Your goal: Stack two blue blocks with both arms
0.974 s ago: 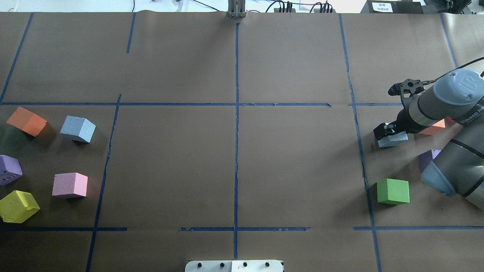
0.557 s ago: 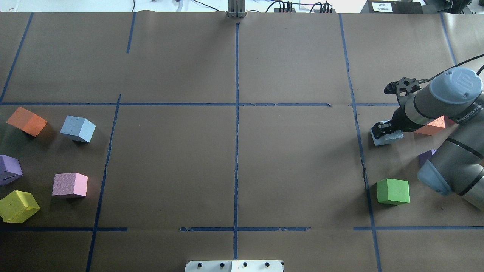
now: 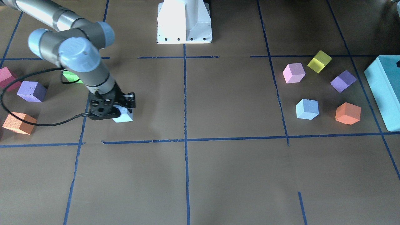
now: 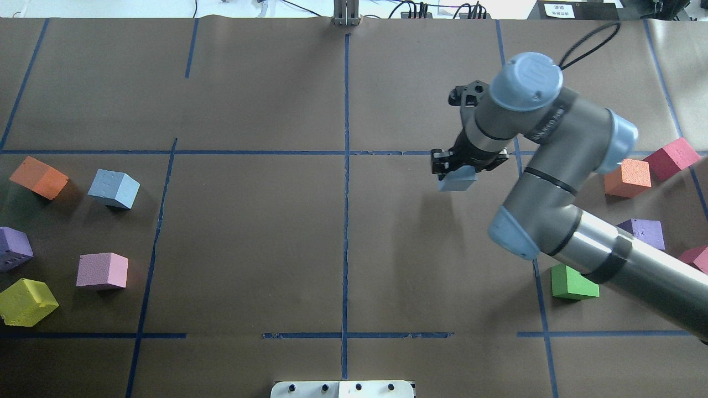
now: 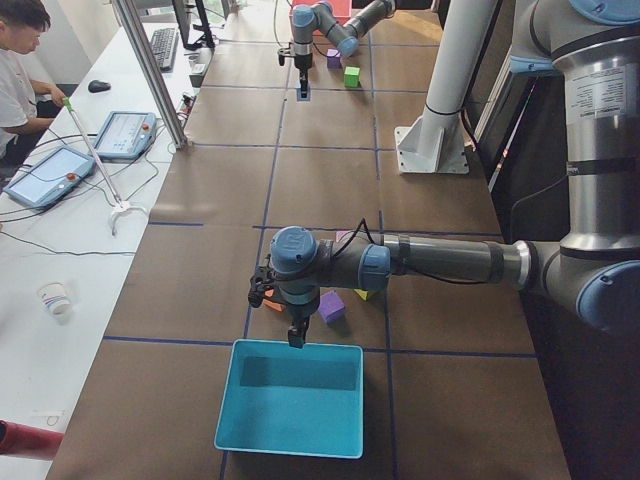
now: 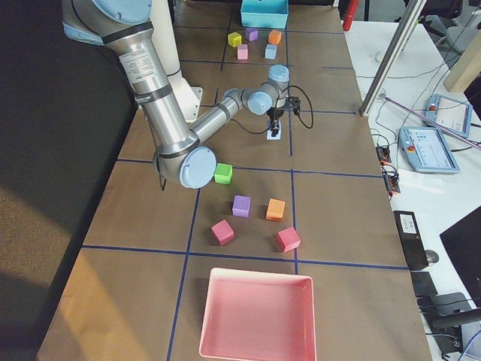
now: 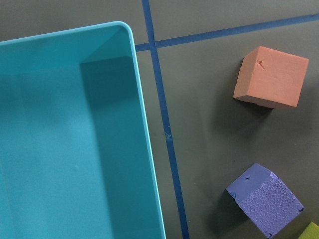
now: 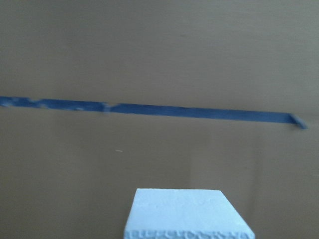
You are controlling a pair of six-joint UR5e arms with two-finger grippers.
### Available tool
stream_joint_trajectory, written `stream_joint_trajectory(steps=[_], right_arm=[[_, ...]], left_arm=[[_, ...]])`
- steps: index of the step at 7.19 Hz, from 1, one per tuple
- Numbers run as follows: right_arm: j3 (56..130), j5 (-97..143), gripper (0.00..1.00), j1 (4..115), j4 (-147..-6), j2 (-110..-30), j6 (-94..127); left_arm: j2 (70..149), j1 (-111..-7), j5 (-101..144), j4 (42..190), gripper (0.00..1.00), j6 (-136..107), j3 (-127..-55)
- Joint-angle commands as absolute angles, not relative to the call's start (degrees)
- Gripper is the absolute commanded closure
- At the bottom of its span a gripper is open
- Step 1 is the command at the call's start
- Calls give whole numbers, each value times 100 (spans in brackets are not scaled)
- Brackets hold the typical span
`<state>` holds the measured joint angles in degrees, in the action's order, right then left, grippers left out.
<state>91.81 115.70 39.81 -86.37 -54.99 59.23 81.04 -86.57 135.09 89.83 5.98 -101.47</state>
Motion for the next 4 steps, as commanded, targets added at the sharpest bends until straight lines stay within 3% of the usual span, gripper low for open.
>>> stream_joint_trajectory(steps=[1,4], right_arm=[[7715,10988,96,3316,-8798,-3803,7176],[7383,10785,87,3006,-8789,-3568,7409]], left_arm=[[8104,-8657,13509,8982,0,589,-10151],[8095,-8666,13509,8965,0,589,-10151]])
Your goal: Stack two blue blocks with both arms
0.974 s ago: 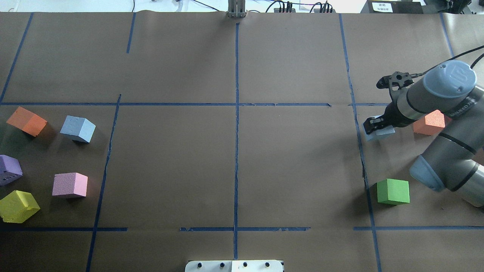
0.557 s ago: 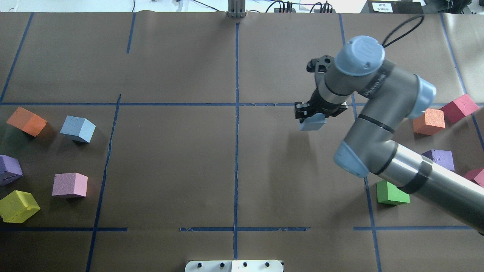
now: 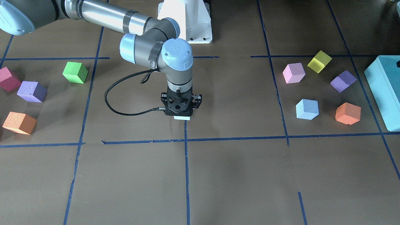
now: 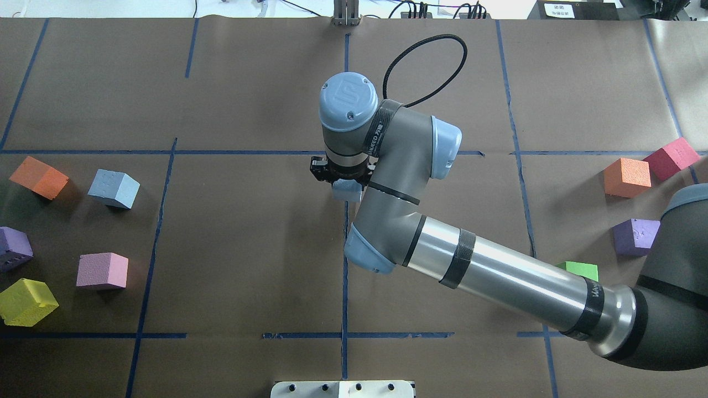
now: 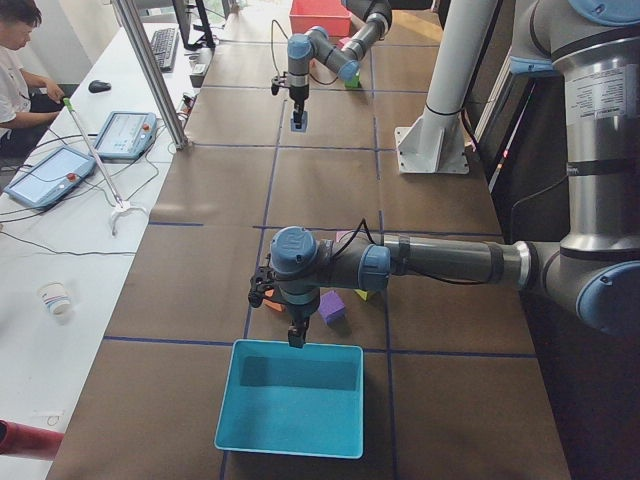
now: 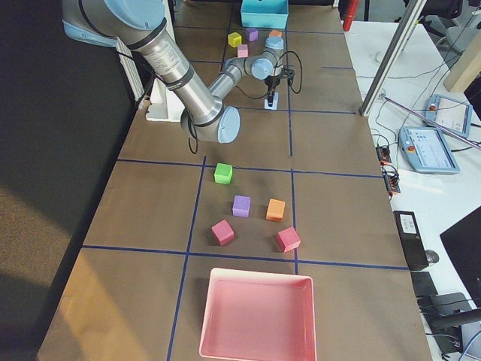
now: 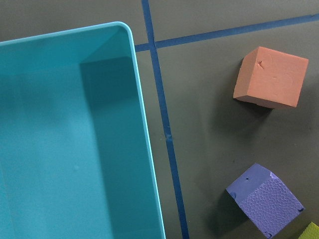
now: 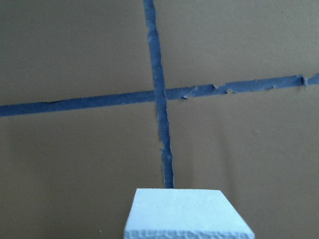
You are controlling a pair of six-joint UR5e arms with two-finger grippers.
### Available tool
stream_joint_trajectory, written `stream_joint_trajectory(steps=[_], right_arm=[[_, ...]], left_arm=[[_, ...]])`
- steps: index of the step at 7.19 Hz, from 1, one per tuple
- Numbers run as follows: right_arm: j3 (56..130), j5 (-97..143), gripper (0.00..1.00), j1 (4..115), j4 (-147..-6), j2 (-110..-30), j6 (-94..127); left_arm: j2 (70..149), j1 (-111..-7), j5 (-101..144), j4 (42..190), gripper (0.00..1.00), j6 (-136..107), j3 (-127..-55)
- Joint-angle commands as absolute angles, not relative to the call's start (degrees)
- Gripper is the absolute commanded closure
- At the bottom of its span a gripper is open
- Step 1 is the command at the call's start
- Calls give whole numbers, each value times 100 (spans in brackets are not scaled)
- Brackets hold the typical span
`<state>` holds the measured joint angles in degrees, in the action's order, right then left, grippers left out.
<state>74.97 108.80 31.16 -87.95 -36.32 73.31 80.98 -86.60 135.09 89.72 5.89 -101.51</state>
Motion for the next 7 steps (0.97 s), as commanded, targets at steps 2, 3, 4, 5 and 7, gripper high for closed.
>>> stream_joint_trajectory(steps=[2,3,4,5,7], right_arm=[[7225,10627,1,2971,-8641,-3568,7400],[7207,10626,0,2971,-8605,-3560,7400],[7216,10652,0,2997,-8570,-3464,7366],[7338,10670,0,3084,-8604,-3376,7348],[8090,11256,0,3697,-9390,-3436,6973]], left_arm=[[8095,-8666,13509,8974,0,589,-10151],[8095,-8666,13509,8974,0,589,-10186],[8095,-8666,13509,8974,0,589,-10187],[8095,-8657,13509,8974,0,589,-10213],[8051,-8657,13474,8982,0,589,-10371]])
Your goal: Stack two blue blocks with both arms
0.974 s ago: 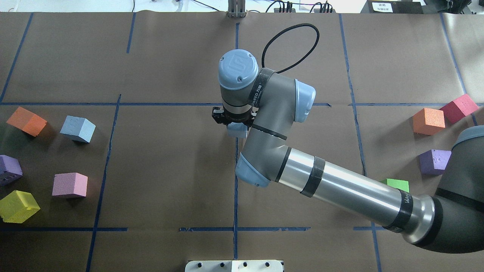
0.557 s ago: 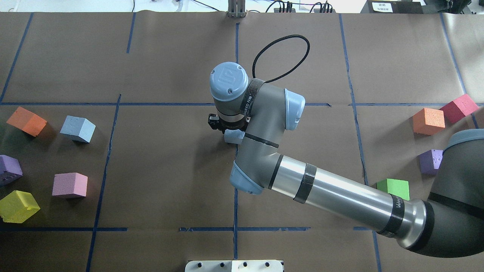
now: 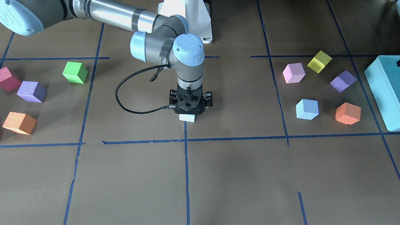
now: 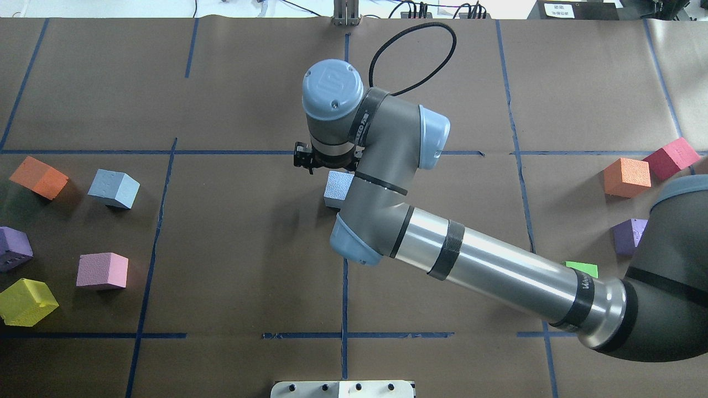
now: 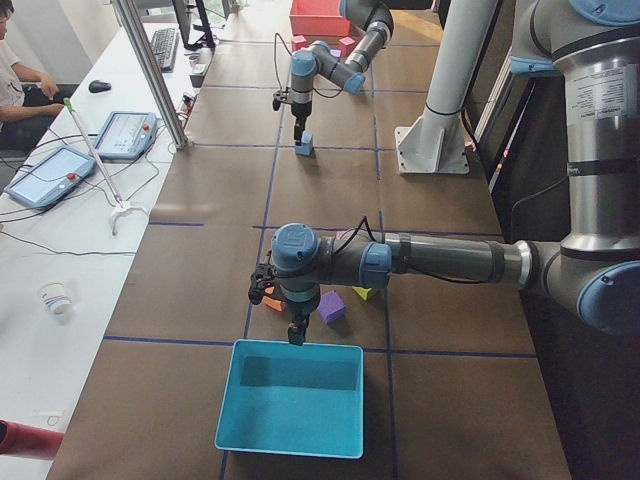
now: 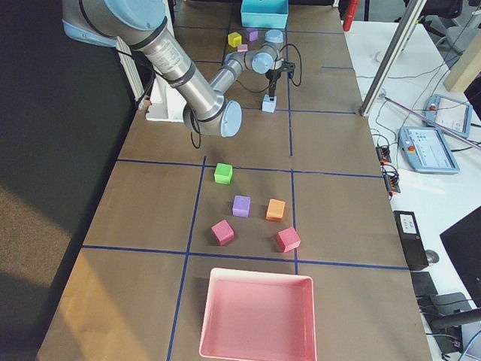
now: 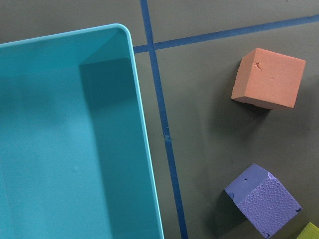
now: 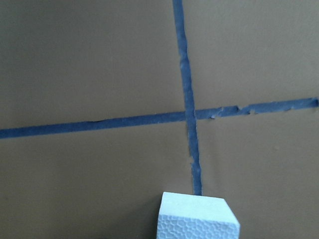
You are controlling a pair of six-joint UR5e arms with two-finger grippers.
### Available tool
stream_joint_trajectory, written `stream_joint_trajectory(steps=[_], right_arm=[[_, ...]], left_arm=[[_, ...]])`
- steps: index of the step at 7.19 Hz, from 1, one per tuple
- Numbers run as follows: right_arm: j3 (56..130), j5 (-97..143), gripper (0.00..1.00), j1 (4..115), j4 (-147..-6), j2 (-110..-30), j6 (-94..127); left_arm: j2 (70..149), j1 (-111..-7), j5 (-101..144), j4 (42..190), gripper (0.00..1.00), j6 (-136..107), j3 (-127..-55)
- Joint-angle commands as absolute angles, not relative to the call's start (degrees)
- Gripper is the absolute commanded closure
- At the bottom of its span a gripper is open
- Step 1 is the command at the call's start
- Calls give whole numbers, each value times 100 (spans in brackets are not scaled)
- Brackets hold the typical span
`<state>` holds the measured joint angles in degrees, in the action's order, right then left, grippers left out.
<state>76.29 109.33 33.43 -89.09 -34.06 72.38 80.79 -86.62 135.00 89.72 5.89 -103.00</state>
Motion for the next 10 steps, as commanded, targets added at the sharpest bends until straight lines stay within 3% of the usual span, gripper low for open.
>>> stream_joint_trajectory(steps=[1,2,6,8,10], right_arm=[[8478,11468,0,4092,-9926,-3576,6448],[8821,11948,0,4757,-10236,-3969,5477],[10287,13171,0,7394,-10501,-6796,949],[11071,13201,0,8152,-10705,-8455,-948],[11066,13166,0,8786,-10531,-9767,-2349]], left_arm=[[8059,-8649,13465,8991,0,563,-10362],[8120,-8648,13482,9000,0,536,-10371],[8735,-8648,13535,8965,0,527,-10441],[8850,-8631,13535,9009,0,-108,-10554],[8851,-8178,13535,9000,0,-404,-11080]])
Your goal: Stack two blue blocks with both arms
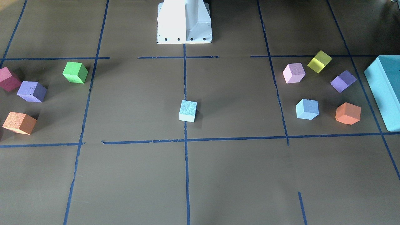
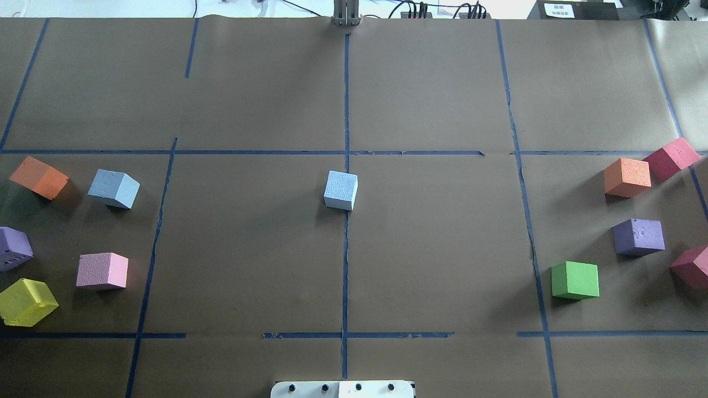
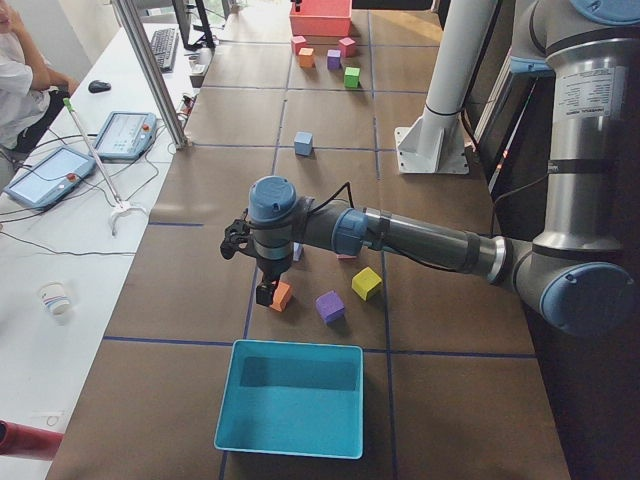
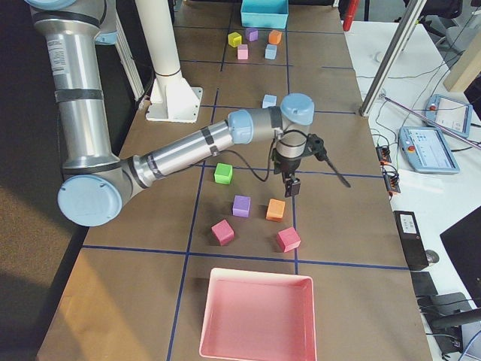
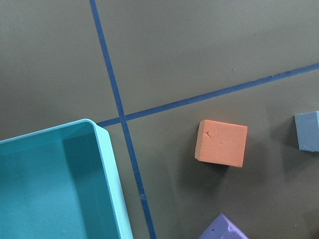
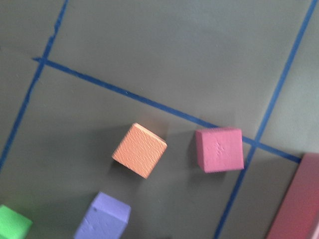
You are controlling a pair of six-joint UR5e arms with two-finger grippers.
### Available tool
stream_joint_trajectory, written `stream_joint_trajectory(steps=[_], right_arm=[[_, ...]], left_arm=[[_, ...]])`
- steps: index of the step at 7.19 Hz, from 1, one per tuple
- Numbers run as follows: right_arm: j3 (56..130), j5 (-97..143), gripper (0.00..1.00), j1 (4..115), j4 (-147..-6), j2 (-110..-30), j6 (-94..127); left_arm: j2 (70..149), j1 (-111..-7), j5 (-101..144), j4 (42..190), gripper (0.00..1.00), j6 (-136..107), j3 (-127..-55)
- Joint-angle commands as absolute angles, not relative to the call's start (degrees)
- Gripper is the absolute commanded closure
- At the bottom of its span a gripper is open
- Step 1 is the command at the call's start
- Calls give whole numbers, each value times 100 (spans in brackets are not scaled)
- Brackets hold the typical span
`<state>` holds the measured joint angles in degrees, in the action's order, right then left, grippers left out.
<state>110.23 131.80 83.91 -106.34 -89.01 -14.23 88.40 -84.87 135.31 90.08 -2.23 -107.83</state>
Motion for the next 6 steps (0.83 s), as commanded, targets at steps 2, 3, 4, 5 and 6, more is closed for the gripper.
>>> stream_joint_trajectory(steps=[2,3,4,5,6], right_arm=[[11048,13201,0,8903,-10013,-10492,-2321],[11126,13219,0,8895,-9976,-10468,-1755],[11075,13219,0,8895,-9784,-10459,-1610],[11083,13219,0,8895,-9765,-10459,-1617],[11074,13219,0,8895,-9765,-10459,-1626]], left_arm=[[9060,-7491,13492,9131,0,-1347,-11180],[9062,-6949,13448,9567,0,-2050,-11084],[9070,-6456,12873,10276,0,-2848,-10883],[9105,-5947,12545,11162,0,-3526,-10446],[9340,-5828,12542,11736,0,-3629,-9876]])
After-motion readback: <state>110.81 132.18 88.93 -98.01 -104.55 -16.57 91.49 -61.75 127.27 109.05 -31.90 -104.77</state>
